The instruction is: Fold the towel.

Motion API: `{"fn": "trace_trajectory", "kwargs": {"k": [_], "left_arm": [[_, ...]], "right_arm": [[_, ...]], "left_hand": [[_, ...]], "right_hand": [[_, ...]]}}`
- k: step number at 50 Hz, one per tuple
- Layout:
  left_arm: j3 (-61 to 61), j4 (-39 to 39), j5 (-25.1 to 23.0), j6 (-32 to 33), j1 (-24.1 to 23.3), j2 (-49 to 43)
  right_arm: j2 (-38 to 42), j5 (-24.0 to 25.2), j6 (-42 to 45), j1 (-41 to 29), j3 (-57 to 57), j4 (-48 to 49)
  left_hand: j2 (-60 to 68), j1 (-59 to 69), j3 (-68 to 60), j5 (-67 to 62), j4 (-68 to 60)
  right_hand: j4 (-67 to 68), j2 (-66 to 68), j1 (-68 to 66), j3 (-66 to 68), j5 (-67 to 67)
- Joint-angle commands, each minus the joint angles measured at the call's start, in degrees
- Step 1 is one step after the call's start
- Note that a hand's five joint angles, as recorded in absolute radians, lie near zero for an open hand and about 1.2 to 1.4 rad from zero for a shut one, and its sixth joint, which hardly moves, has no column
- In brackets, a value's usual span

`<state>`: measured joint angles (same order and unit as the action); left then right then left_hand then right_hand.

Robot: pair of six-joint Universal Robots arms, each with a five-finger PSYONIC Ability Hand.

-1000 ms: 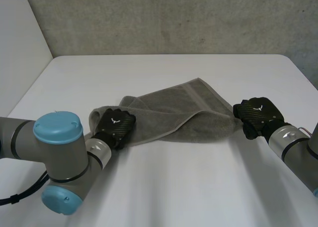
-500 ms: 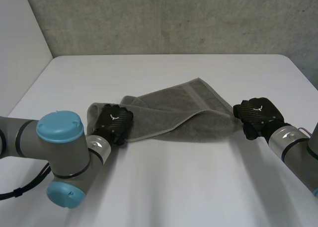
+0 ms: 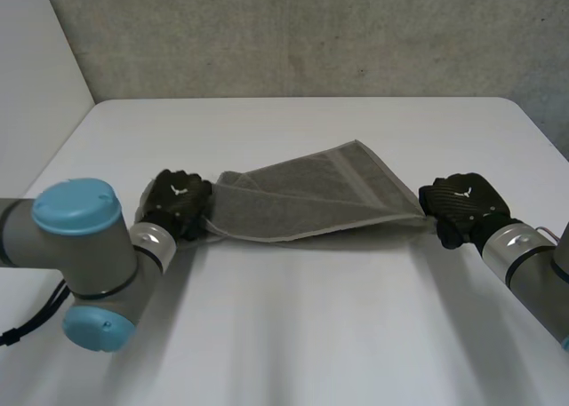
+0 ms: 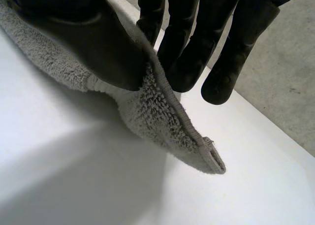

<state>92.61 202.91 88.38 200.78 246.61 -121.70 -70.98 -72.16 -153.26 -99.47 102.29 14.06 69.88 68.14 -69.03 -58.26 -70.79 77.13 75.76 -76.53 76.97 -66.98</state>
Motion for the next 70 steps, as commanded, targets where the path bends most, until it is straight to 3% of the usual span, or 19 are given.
{"fn": "trace_trajectory", "kwargs": {"k": [1,6,11,20,25,31,36,39,44,49,54,61,64,66,70], "left_arm": [[0.2,-0.2,-0.2,-0.6,2.2,5.9],[-0.6,-0.5,-0.4,-0.5,3.8,11.5],[-6.1,-5.0,-1.0,-2.1,5.7,21.4],[-19.1,-16.8,-3.0,-3.0,6.0,23.8],[-25.3,-22.0,-5.2,-3.0,8.3,20.4],[-27.9,-21.9,-6.2,-2.5,9.6,14.6],[-38.0,-22.0,-8.7,-1.0,10.0,3.6],[-42.2,-22.0,-9.2,-0.2,10.0,0.9],[-60.5,-20.6,-9.7,0.5,10.0,-5.3],[-67.5,-13.4,-9.4,-2.3,9.5,-4.6],[-65.1,-7.5,-9.5,-8.6,9.0,-1.2],[-51.9,-6.7,-11.0,-12.4,10.2,1.0],[-43.1,-7.3,-15.3,-12.1,11.5,1.4],[-33.1,-7.8,-20.9,-10.7,14.1,1.6],[-24.2,-7.9,-25.1,-7.2,15.8,1.5]], "right_arm": [[-3.4,-0.3,-0.5,0.3,-1.7,-0.8],[-10.1,-0.3,-0.8,0.3,-4.4,-2.7],[-19.1,0.8,-2.3,0.4,-14.1,-11.1],[-20.4,4.8,-5.7,0.4,-32.8,-26.0],[-12.3,5.1,-5.1,-0.4,-42.7,-33.5],[-6.1,3.9,-4.4,-1.3,-48.4,-34.3],[6.0,-1.6,-0.1,-6.4,-61.5,-33.7],[9.4,-3.6,2.2,-7.3,-66.3,-33.1],[20.8,-8.7,8.7,-11.4,-87.8,-24.4],[23.3,-9.5,6.7,-11.9,-96.3,-16.7],[22.2,-9.5,2.1,-12.1,-95.9,-16.3],[20.9,-7.6,1.8,-12.3,-89.2,-28.8],[20.9,-5.7,4.5,-12.1,-83.8,-35.2],[20.2,-3.1,9.0,-11.4,-75.1,-40.0],[18.0,-0.4,13.8,-11.4,-64.3,-41.7]], "left_hand": [[2.7,4.5,-3.6,-4.4,-1.8],[2.7,4.5,-3.6,-4.4,-1.8],[2.6,4.3,-3.4,-4.2,-1.7],[2.4,4.1,-3.3,-4.0,-1.5],[2.4,4.2,-3.3,-4.0,-1.5],[1.9,3.6,-2.7,-3.5,-1.0],[1.7,3.5,-2.6,-3.4,-0.8],[2.1,3.8,-2.9,-3.7,-1.2],[2.1,3.8,-2.9,-3.7,-1.2],[2.1,3.8,-2.9,-3.7,-1.2],[2.2,4.0,-3.1,-3.9,-1.3],[2.4,4.1,-3.3,-4.0,-1.5],[2.4,4.1,-3.3,-4.0,-1.5],[2.4,4.1,-3.3,-4.0,-1.5],[2.4,4.1,-3.3,-4.0,-1.5]], "right_hand": [[2.9,4.2,-3.5,3.0,-3.0],[2.9,4.2,-3.5,3.0,-3.0],[2.9,4.2,-3.5,3.0,-3.0],[2.9,4.2,-3.5,3.0,-3.0],[2.9,4.2,-3.5,3.0,-3.0],[2.9,4.2,-3.5,3.0,-3.0],[2.9,4.2,-3.5,3.0,-3.0],[2.9,4.2,-3.5,3.0,-3.0],[2.9,4.2,-3.5,3.0,-3.0],[2.9,4.2,-3.5,3.0,-3.0],[2.9,4.2,-3.5,3.0,-3.0],[2.9,4.2,-3.5,3.0,-3.0],[2.9,4.2,-3.5,3.0,-3.0],[2.9,4.2,-3.5,3.0,-3.0],[2.9,4.2,-3.5,3.0,-3.0]]}}
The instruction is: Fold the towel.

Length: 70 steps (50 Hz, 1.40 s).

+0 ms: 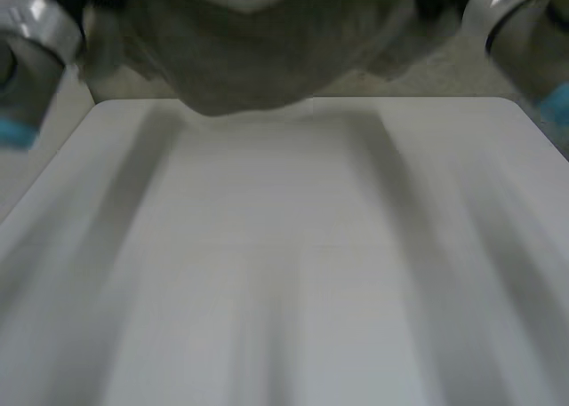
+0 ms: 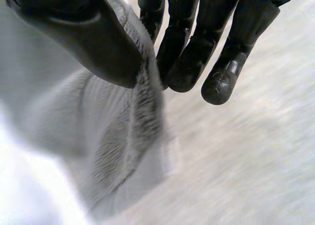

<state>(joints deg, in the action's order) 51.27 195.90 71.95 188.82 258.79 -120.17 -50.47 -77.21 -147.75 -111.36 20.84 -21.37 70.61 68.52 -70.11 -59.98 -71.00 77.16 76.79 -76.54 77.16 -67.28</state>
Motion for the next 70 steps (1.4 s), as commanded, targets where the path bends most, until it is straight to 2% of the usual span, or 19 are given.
{"fn": "trace_trajectory", "kwargs": {"k": [1,2,4,5,7,10,12,16,18,19,20,21,23,26,35,43,49,53,70], "left_arm": [[21.2,-0.8,-9.9,7.2,4.2,-0.2],[21.2,-0.8,-9.9,7.3,4.2,-0.2],[27.5,-1.1,-10.9,12.9,5.2,-0.9],[27.6,-1.1,-10.9,13.0,5.2,-0.9],[32.6,-0.8,-11.0,18.5,5.9,-1.6],[34.3,-0.9,-11.0,21.2,6.1,-2.2],[36.6,-0.6,-10.5,25.2,6.6,-3.1],[37.7,-0.4,-10.3,26.8,6.8,-3.9],[37.9,-0.3,-9.6,27.1,6.8,-4.2],[37.9,-0.3,-9.6,27.1,6.8,-4.2],[38.1,-0.3,-8.9,27.0,6.8,-4.2],[38.1,-0.3,-8.8,27.0,6.8,-4.2],[38.3,0.4,-6.7,26.9,6.8,-4.3],[38.6,1.9,-4.7,26.8,6.6,-4.6],[39.6,6.3,-2.6,25.2,6.3,-5.8],[40.0,6.5,-2.9,17.6,5.6,-5.7],[43.3,4.1,-3.7,17.7,4.7,-2.6],[45.8,2.7,-5.0,17.9,5.1,0.5],[45.0,2.8,-5.0,18.0,5.9,-0.2]], "right_arm": [[-4.0,5.7,10.5,0.5,23.3,-6.2],[-4.0,5.7,10.6,0.5,23.4,-6.2],[-7.2,7.2,14.3,1.2,34.8,-4.7],[-7.2,7.2,14.3,1.2,34.9,-4.7],[-10.8,7.7,15.8,3.0,44.9,-0.6],[-12.8,7.7,15.8,3.6,49.4,1.9],[-16.6,7.7,15.8,4.6,57.5,6.8],[-19.2,7.6,15.8,6.9,64.0,11.4],[-20.5,7.5,15.7,9.4,68.8,15.3],[-20.5,7.5,15.7,9.4,68.8,15.3],[-21.0,7.4,15.7,10.4,70.8,16.9],[-21.0,7.4,15.7,10.4,70.8,16.9],[-22.0,7.4,15.6,12.2,74.1,19.3],[-22.7,7.4,15.1,13.9,76.7,21.6],[-23.1,8.0,9.8,16.7,80.3,26.7],[-23.1,8.0,8.3,17.1,83.2,31.3],[-23.1,7.9,8.3,17.3,84.4,33.5],[-23.0,7.9,8.2,17.5,84.7,34.2],[-21.2,7.2,3.6,21.1,83.4,36.8]], "left_hand": [[1.5,3.6,-2.0,-2.1,-1.1],[1.5,3.6,-2.0,-2.1,-1.1],[1.0,3.1,-1.5,-1.6,-0.6],[1.0,3.1,-1.5,-1.6,-0.6],[0.5,2.6,-1.0,-1.1,-0.1],[0.0,2.1,-0.5,-0.6,0.4],[-2.5,-0.4,2.0,1.9,2.9],[-7.6,-5.5,7.1,6.9,8.0],[-20.0,-17.9,19.5,19.3,20.3],[-20.0,-17.9,19.5,19.4,20.4],[-28.2,-26.1,27.7,27.6,28.6],[-28.3,-26.2,27.8,27.6,28.7],[-35.1,-33.1,34.6,34.5,35.5],[-38.7,-36.6,38.2,38.1,39.1],[-38.7,-36.6,38.2,38.1,39.1],[-38.7,-36.6,38.2,38.1,39.1],[-40.4,-38.3,39.9,39.7,40.8],[-47.3,-45.2,46.8,46.6,47.6],[-47.9,-45.9,47.4,47.3,48.3]], "right_hand": [[2.8,3.2,-3.5,2.8,-2.7],[2.8,3.2,-3.5,2.8,-2.7],[2.8,3.2,-3.5,2.8,-2.7],[2.8,3.2,-3.5,2.8,-2.7],[2.8,3.2,-3.5,2.8,-2.7],[2.8,3.2,-3.5,2.8,-2.7],[2.8,3.2,-3.5,2.8,-2.7],[2.8,3.2,-3.5,2.8,-2.7],[2.8,3.2,-3.5,2.8,-2.7],[2.8,3.2,-3.5,2.8,-2.7],[2.8,3.2,-3.5,2.8,-2.7],[2.8,3.2,-3.5,2.8,-2.7],[2.8,3.2,-3.5,2.8,-2.7],[2.8,3.2,-3.5,2.8,-2.7],[2.8,3.2,-3.5,2.8,-2.7],[2.8,3.2,-3.5,2.8,-2.7],[2.8,3.2,-3.5,2.8,-2.7],[2.8,3.2,-3.5,2.8,-2.7],[2.8,3.2,-3.5,2.8,-2.7]]}}
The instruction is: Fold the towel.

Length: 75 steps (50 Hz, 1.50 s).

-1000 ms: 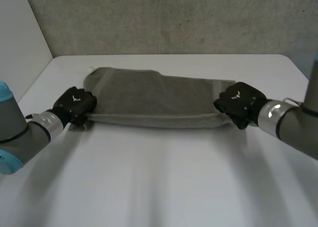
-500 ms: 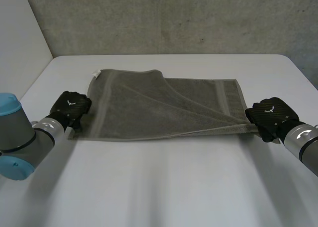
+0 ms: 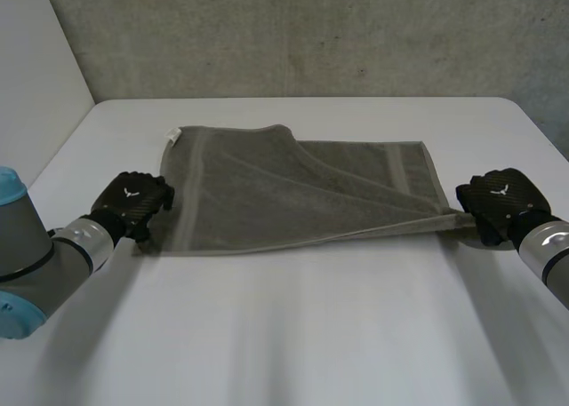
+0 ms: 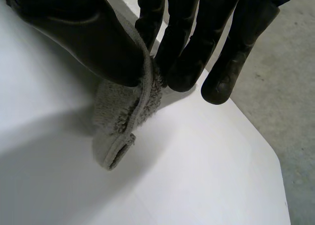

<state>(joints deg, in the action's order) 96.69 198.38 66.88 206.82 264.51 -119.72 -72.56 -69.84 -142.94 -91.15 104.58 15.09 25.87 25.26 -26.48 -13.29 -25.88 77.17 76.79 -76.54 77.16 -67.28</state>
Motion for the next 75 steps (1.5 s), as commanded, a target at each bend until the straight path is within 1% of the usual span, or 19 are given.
{"fn": "trace_trajectory", "kwargs": {"k": [1,11,19,30,41,48,57,65,75], "left_arm": [[-0.5,0.4,0.2,0.0,0.1,-1.1],[-1.9,-0.1,0.4,1.0,0.1,-3.9],[-3.0,-3.4,0.4,4.0,0.1,-4.9],[-4.1,-3.4,0.9,4.0,0.1,-6.0],[-7.5,-3.0,1.2,3.6,0.0,-8.3],[-10.3,-3.0,3.8,3.2,-0.2,-10.1],[-12.1,-3.0,4.4,3.1,-0.4,-11.5],[-12.8,-2.9,4.3,-0.3,-0.4,-11.6],[-13.1,-2.7,4.3,-2.5,-0.5,-11.3]], "right_arm": [[0.9,-0.1,-0.9,0.9,-0.3,0.4],[1.0,-0.1,-0.8,0.8,-0.3,0.4],[1.1,-0.2,-0.7,0.5,-0.1,0.4],[1.2,-0.2,-0.6,0.4,0.0,0.4],[1.2,-0.2,-0.5,0.1,0.5,0.4],[1.2,-0.2,-0.5,0.1,0.6,0.4],[1.9,-0.4,-0.5,0.0,0.6,0.4],[2.1,-0.4,-0.4,0.0,0.7,0.4],[2.3,-0.5,-0.4,0.0,0.7,0.4]], "left_hand": [[-3.2,-2.6,3.8,0.6,3.2],[-2.9,-2.3,3.5,0.3,2.9],[-5.1,-4.4,5.7,2.5,5.1],[-5.2,-4.6,5.8,2.7,5.2],[-4.7,-4.1,5.3,2.1,4.7],[-4.7,-4.1,5.3,2.1,4.7],[-4.6,-3.9,5.2,2.0,4.6],[-4.4,-3.8,5.0,1.8,4.4],[-4.4,-3.8,5.0,1.8,4.4]], "right_hand": [[2.8,3.2,-3.5,2.8,-2.7],[2.8,3.2,-3.5,2.8,-2.7],[2.8,3.2,-3.5,2.8,-2.7],[2.8,3.2,-3.5,2.8,-2.7],[2.8,3.2,-3.5,2.8,-2.7],[2.8,3.2,-3.5,2.8,-2.7],[2.8,3.2,-3.5,2.8,-2.7],[2.8,3.2,-3.5,2.8,-2.7],[2.8,3.2,-3.5,2.8,-2.7]]}}
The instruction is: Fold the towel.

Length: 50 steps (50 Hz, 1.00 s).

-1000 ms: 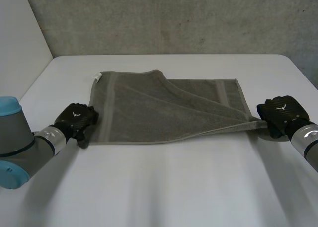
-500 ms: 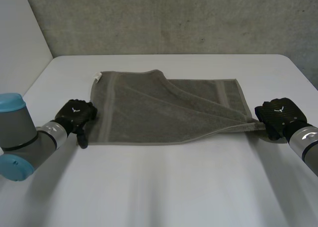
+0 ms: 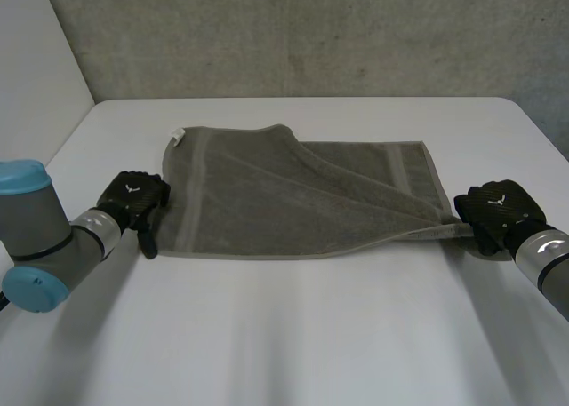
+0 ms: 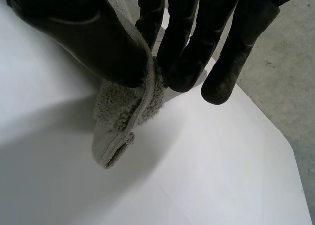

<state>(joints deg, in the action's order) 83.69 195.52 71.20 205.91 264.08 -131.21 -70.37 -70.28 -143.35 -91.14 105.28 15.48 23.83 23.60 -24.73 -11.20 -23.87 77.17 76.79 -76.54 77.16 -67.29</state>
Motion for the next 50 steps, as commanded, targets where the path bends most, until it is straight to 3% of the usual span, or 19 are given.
{"fn": "trace_trajectory", "kwargs": {"k": [1,16,18,19,20,21,23,25,33,43,50], "left_arm": [[-0.1,0.1,0.0,-1.9,-0.1,0.3],[-0.1,0.1,-0.3,-2.4,-0.2,0.3],[-0.1,0.0,-0.5,-2.5,-0.4,0.3],[-0.1,0.0,-0.5,-2.5,-0.4,0.3],[0.0,-0.1,-0.6,-2.5,-0.4,0.5],[0.0,-0.1,-0.6,-2.5,-0.4,0.5],[0.4,-0.2,-0.8,-3.1,-0.8,1.2],[0.7,-0.2,-0.8,-3.8,-0.9,2.0],[2.8,0.2,-0.9,-8.3,-1.0,6.2],[5.2,0.1,-0.9,-8.7,-0.3,10.5],[9.2,-0.8,-2.4,-8.8,1.3,17.6]], "right_arm": [[0.1,0.0,0.0,0.0,0.0,0.0],[0.5,0.0,0.1,0.0,0.2,0.1],[0.5,0.0,0.1,0.0,0.2,0.1],[0.6,0.0,0.1,0.0,0.1,0.1],[0.7,0.0,0.2,0.0,0.1,0.1],[0.7,0.0,0.2,0.0,0.1,0.1],[0.7,0.0,0.3,0.0,0.2,0.1],[0.7,-0.1,0.3,0.0,0.2,0.0],[0.6,-0.2,0.3,0.0,0.2,0.0],[-0.9,-0.2,-0.1,0.0,0.0,-0.8],[-10.3,0.0,-0.1,0.1,-0.4,-4.0]], "left_hand": [[-2.3,-2.1,3.2,-0.3,2.4],[0.3,0.6,0.6,-3.0,-0.3],[16.2,16.5,-15.3,-18.9,-16.2],[16.3,16.6,-15.4,-19.0,-16.3],[28.2,28.4,-27.2,-30.8,-28.1],[28.3,28.5,-27.4,-30.9,-28.2],[48.0,48.3,-47.1,-50.7,-48.0],[55.1,55.3,-54.2,-57.7,-55.1],[56.2,56.4,-55.3,-58.8,-56.1],[56.2,56.4,-55.3,-58.8,-56.1],[56.2,56.4,-55.3,-58.8,-56.1]], "right_hand": [[2.8,3.2,-3.5,2.8,-2.7],[2.8,3.2,-3.5,2.8,-2.7],[2.8,3.2,-3.5,2.8,-2.7],[2.8,3.2,-3.5,2.8,-2.7],[2.8,3.2,-3.5,2.8,-2.7],[2.8,3.2,-3.5,2.8,-2.7],[2.8,3.2,-3.5,2.8,-2.7],[2.8,3.2,-3.5,2.8,-2.7],[2.8,3.2,-3.5,2.8,-2.7],[2.8,3.2,-3.5,2.8,-2.7],[2.8,3.2,-3.5,2.8,-2.7]]}}
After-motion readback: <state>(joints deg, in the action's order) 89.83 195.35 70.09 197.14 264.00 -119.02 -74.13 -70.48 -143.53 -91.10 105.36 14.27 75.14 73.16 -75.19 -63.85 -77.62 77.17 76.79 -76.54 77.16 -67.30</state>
